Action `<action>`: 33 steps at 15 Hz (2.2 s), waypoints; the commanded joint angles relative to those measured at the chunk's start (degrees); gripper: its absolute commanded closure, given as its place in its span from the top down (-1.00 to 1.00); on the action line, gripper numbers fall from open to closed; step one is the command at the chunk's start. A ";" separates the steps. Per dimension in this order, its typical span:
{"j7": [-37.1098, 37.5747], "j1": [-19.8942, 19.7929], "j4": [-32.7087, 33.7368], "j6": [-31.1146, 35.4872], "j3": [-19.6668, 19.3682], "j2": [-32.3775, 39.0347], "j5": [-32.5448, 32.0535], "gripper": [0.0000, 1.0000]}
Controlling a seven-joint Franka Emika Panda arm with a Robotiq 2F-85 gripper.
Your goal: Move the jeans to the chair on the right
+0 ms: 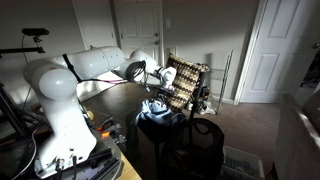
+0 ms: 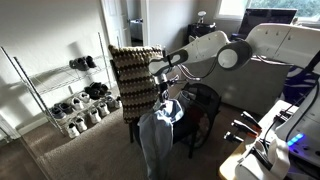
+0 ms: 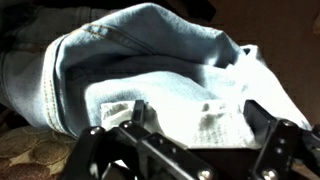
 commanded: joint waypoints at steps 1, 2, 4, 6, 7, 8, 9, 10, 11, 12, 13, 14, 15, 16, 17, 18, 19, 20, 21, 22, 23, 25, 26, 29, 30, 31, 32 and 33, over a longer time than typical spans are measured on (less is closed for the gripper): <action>4.52 -1.75 -2.68 9.14 1.78 0.02 4.57 1.00; 4.07 -1.66 -3.38 12.55 1.70 0.07 4.80 1.00; 1.84 -1.12 -4.92 18.02 0.89 0.13 3.55 1.00; 0.93 -0.95 -6.40 21.34 0.40 0.18 2.53 0.50; 0.68 -0.99 -6.90 22.43 0.34 0.21 2.26 0.46; 0.86 -1.14 -7.16 22.97 0.41 0.23 2.23 0.34; 1.03 -1.22 -7.23 23.45 0.44 0.23 2.21 0.17; 1.21 -1.25 -7.10 23.44 0.46 0.23 2.18 0.05; 1.46 -1.14 -6.81 23.30 0.37 0.23 2.03 -0.09; 1.62 -1.05 -6.60 23.20 0.28 0.23 1.91 -0.20; 1.68 -0.94 -6.30 23.00 0.20 0.23 1.74 -0.31; 1.75 -0.86 -6.07 22.88 0.13 0.23 1.59 -0.46; 1.48 -0.73 -7.46 23.52 -0.43 -0.70 2.08 -0.57; 1.60 -0.65 -7.50 23.40 -0.62 -0.92 1.97 -0.72; 1.69 -0.55 -7.65 23.24 -0.80 -1.25 1.90 -0.83; 1.69 -0.50 -7.95 22.84 -0.87 -1.69 1.90 -0.95; 1.71 -0.34 -8.70 22.56 -1.02 -2.49 1.78 -0.98; 1.69 -0.11 -10.04 22.15 -1.22 -3.83 1.58 -1.00; 1.88 0.25 -11.46 21.98 -1.62 -5.06 1.27 -0.99; 2.16 0.81 -13.88 22.21 -2.25 -7.10 0.62 -0.94; 2.36 1.35 -16.33 23.13 -2.94 -9.01 -0.24 -0.94; 3.80 2.84 -21.75 24.51 -5.11 -13.54 -2.41 -0.94; 3.84 3.53 -23.80 24.92 -6.00 -15.38 -3.57 -0.94; 3.61 5.72 -30.24 26.74 -7.89 -20.83 -6.27 -0.94; 3.35 6.35 -32.48 27.92 -8.21 -22.54 -7.00 -0.94; 3.07 6.84 -34.79 29.55 -8.35 -24.28 -7.61 -0.94; 3.11 7.35 -37.19 30.98 -8.56 -26.10 -8.12 -0.94; 3.51 7.94 -39.58 32.70 -8.89 -27.81 -8.57 -0.94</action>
